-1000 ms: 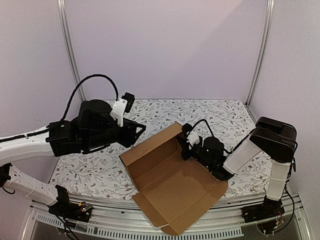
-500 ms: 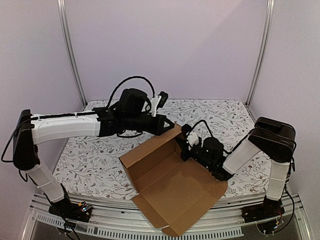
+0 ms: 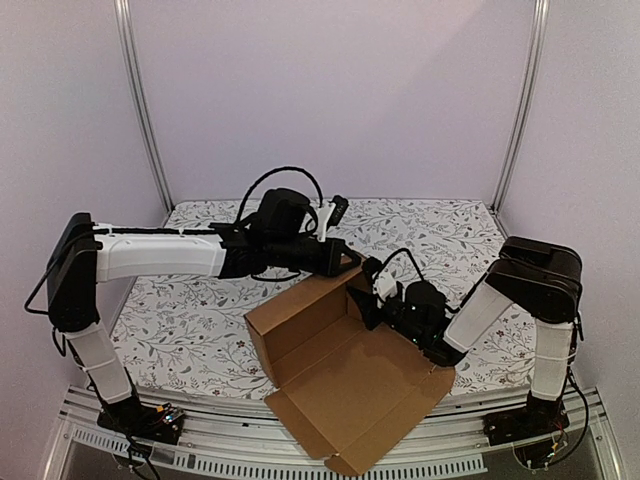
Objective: Fold the paper box
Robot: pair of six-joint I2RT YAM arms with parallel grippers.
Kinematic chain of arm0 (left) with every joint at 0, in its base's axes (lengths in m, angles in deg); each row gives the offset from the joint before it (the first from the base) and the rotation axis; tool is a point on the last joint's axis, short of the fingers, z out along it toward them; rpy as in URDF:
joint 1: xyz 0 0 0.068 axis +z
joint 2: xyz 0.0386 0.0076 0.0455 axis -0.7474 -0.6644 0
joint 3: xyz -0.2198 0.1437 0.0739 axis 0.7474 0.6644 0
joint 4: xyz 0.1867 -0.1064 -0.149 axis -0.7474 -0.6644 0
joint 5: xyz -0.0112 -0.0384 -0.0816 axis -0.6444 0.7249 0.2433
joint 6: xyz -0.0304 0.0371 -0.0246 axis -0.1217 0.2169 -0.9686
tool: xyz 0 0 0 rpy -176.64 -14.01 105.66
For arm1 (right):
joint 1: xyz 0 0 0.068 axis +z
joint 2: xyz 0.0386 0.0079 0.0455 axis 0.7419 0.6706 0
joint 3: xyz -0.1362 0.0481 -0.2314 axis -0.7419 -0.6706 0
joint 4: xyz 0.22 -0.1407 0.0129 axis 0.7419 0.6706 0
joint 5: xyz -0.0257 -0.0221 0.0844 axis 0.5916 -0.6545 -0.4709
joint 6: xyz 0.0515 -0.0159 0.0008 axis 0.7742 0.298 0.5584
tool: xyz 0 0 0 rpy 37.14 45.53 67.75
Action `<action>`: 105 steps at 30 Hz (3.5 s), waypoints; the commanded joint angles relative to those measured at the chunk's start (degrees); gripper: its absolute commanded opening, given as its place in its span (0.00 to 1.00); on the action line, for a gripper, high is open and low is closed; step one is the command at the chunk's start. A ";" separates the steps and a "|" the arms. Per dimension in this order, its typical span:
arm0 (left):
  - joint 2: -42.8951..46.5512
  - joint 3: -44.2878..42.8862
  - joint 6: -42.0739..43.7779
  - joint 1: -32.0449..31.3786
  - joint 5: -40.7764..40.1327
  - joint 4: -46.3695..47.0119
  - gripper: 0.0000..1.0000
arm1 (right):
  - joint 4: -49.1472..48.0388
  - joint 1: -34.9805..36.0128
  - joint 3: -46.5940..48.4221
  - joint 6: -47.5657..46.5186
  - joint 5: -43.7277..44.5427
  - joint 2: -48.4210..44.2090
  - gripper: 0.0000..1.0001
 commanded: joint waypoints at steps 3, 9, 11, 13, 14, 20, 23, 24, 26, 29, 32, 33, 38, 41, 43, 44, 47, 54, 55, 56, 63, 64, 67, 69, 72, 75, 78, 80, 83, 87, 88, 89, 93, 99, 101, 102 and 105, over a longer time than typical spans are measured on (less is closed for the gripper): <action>-2.57 -0.34 -0.06 0.70 -1.54 -1.01 0.00 | -3.81 -0.26 -2.82 2.34 -0.31 1.10 0.34; -3.14 0.32 -0.27 0.62 -1.84 -0.97 0.00 | -5.62 -0.23 -4.97 2.84 1.17 0.00 0.43; -3.18 0.41 -0.41 0.62 -1.57 -0.97 0.00 | -5.71 -0.24 -5.11 2.66 1.45 -0.19 0.43; -3.12 0.50 -0.49 0.54 -1.46 -0.97 0.00 | -5.72 -0.28 -4.92 2.65 1.68 -0.09 0.43; -3.09 0.58 -0.68 0.53 -1.25 -0.93 0.00 | -5.74 -0.24 -4.73 2.65 1.96 0.03 0.42; -2.80 0.89 -1.22 -0.12 -0.47 -0.80 0.00 | -6.13 -0.25 -3.10 2.56 3.05 2.19 0.18; -2.68 1.12 -1.61 -0.47 -0.28 -0.80 0.00 | -6.49 -0.36 -2.28 2.86 2.93 3.21 0.00; -2.61 1.20 -1.70 -0.63 -0.21 -0.85 0.00 | -6.77 -0.43 -2.16 3.03 2.74 3.65 0.00; -2.51 1.33 -1.90 -0.93 -0.16 -0.80 0.00 | -7.59 -0.40 -2.11 3.54 2.61 4.12 0.00; -2.49 1.47 -2.13 -1.26 -0.42 -0.71 0.00 | -7.91 -0.40 -2.13 3.99 2.62 4.44 0.07; -2.47 1.49 -2.22 -1.49 -0.96 -0.71 0.00 | -7.91 -0.41 -2.58 4.38 2.79 4.42 0.21; -2.53 1.48 -2.21 -1.57 -1.03 -0.68 0.00 | -7.91 -0.43 -2.83 4.40 2.91 4.50 0.26; -2.38 1.55 -2.27 -1.58 -1.39 -0.54 0.00 | -7.93 -0.45 -4.15 5.98 3.31 5.29 0.36; -2.55 1.56 -2.45 -1.69 -1.45 -0.36 0.00 | -7.96 -0.41 -4.42 7.19 3.32 6.40 0.37; -2.55 1.63 -2.55 -1.75 -1.41 -0.28 0.00 | -8.00 -0.42 -4.21 8.09 3.23 7.46 0.37; -2.50 1.71 -2.61 -1.82 -1.56 -0.28 0.00 | -8.00 -0.43 -4.08 8.36 3.23 8.10 0.37; -2.42 2.06 -2.90 -2.01 -2.00 -0.27 0.00 | -8.00 -0.41 -3.61 9.13 3.18 8.88 0.36; -2.69 2.10 -3.53 -2.65 -2.09 -0.11 0.00 | -8.00 -0.44 -2.02 8.87 3.50 10.51 0.00; -2.81 2.01 -3.57 -2.71 -2.01 -0.12 0.00 | -8.00 -0.42 -1.77 8.95 3.43 10.78 0.00; -2.93 1.88 -3.63 -2.79 -1.99 -0.17 0.00 | -8.00 -0.44 -1.58 9.17 3.27 10.88 0.00; -3.04 1.56 -3.94 -3.33 -3.07 -0.71 0.00 | -8.00 -0.43 -1.60 9.20 2.79 9.80 0.00; -3.14 1.60 -4.11 -3.46 -3.26 -0.64 0.00 | -8.00 -0.42 -1.68 9.16 2.79 9.52 0.01; -3.50 1.77 -4.44 -3.97 -3.80 -0.56 0.00 | -8.00 -0.41 -1.69 8.90 3.43 8.48 0.05; -3.72 1.99 -4.88 -4.33 -3.89 -0.32 0.00 | -8.00 -0.45 -1.61 8.65 3.87 7.98 0.06; -3.90 2.48 -5.20 -5.09 -4.65 -0.31 0.00 | -8.00 -0.47 -1.19 8.36 4.41 7.41 0.10; -3.82 3.36 -5.85 -5.66 -4.97 0.10 0.00 | -8.00 -0.42 -0.94 8.19 4.84 7.03 0.14; -3.73 4.22 -6.35 -6.11 -5.13 0.49 0.00 | -8.00 -0.46 -0.75 7.69 5.24 5.94 0.17; -3.70 4.50 -6.41 -6.41 -5.35 0.57 0.00 | -7.99 -0.45 -0.52 7.03 5.25 5.10 0.19; -3.83 4.71 -6.49 -6.67 -5.48 0.61 0.00 | -8.00 -0.40 -0.14 6.24 4.98 3.84 0.20; -3.69 4.81 -6.45 -6.81 -5.86 0.47 0.00 | -8.00 -0.44 0.17 5.28 4.25 2.38 0.26; -3.72 4.74 -6.35 -6.85 -5.84 0.52 0.00 | -8.00 -0.46 0.12 5.13 4.09 1.86 0.27; -3.70 4.73 -6.26 -6.85 -5.88 0.37 0.00 | -8.00 -0.49 0.08 4.90 3.92 1.49 0.29; -3.68 4.72 -6.00 -6.94 -6.26 0.03 0.00 | -8.00 -0.50 -0.34 3.85 2.91 -0.38 0.34; -3.82 4.71 -5.81 -6.99 -6.41 -0.01 0.00 | -8.00 -0.90 -1.01 1.92 -0.10 -1.18 0.40; -3.78 4.67 -5.76 -7.03 -6.38 -0.07 0.00 | -8.00 -1.23 -1.22 1.90 -0.96 -1.51 0.40; -3.78 4.64 -5.75 -7.07 -6.38 -0.17 0.00 | -8.00 -1.39 -1.27 1.87 -1.23 -1.67 0.40; -3.87 4.38 -5.61 -7.04 -6.54 -0.26 0.00 | -8.00 -1.97 -1.18 1.98 -2.22 -1.88 0.32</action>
